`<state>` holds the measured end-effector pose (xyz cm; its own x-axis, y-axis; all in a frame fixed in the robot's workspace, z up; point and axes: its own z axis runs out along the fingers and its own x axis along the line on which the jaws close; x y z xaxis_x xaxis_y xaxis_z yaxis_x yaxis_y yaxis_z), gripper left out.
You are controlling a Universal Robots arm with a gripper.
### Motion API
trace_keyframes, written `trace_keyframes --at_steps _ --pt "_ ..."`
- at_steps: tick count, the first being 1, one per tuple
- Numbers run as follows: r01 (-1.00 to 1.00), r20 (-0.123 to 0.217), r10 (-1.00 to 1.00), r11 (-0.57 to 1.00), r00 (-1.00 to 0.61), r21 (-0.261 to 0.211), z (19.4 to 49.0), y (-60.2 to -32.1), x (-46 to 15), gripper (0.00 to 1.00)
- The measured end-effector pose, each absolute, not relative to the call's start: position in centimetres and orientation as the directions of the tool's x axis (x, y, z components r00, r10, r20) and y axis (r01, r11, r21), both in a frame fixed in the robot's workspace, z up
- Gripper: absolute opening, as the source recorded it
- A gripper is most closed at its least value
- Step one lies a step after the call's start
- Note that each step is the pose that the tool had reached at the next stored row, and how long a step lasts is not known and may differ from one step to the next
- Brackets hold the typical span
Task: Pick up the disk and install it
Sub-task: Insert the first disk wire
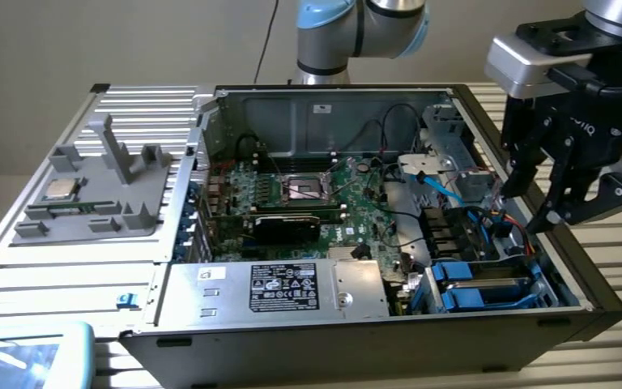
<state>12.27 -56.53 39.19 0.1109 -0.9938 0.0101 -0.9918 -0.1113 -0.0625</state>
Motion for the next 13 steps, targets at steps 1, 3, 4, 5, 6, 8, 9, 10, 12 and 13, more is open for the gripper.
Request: trace_keyframes --at_steps 1,3,4,5,6,8,9,10,12,13 --pt "-0.992 0.009 -0.993 -0.115 0.114 -0.055 39.2 -56.6 12.3 0.5" --pt "-0.992 0.007 -0.993 -0.118 0.118 -0.037 39.2 -56.6 12.3 0.5" --pt "-0.992 0.006 -0.993 -0.119 0.119 -0.029 39.2 -56.7 12.3 0.5" --pt "-0.993 0.005 -0.993 -0.12 0.12 -0.021 39.2 -56.8 12.3 0.5" --pt "-0.993 0.005 -0.993 -0.12 0.12 -0.015 39.2 -56.9 12.3 0.5" --pt "-0.993 0.003 -0.993 -0.121 0.121 -0.001 39.2 -57.2 12.3 0.5" --pt "-0.993 0.002 -0.993 -0.121 0.121 0.006 39.2 -57.4 12.3 0.5" --pt "-0.993 0.001 -0.993 -0.121 0.121 0.013 39.2 -57.6 12.3 0.5" --pt "-0.992 -0.004 -0.993 -0.121 0.121 0.025 39.2 -57.8 12.3 0.5" --pt "-0.992 -0.008 -0.993 -0.121 0.121 0.028 39.2 -58.0 12.4 0.5"
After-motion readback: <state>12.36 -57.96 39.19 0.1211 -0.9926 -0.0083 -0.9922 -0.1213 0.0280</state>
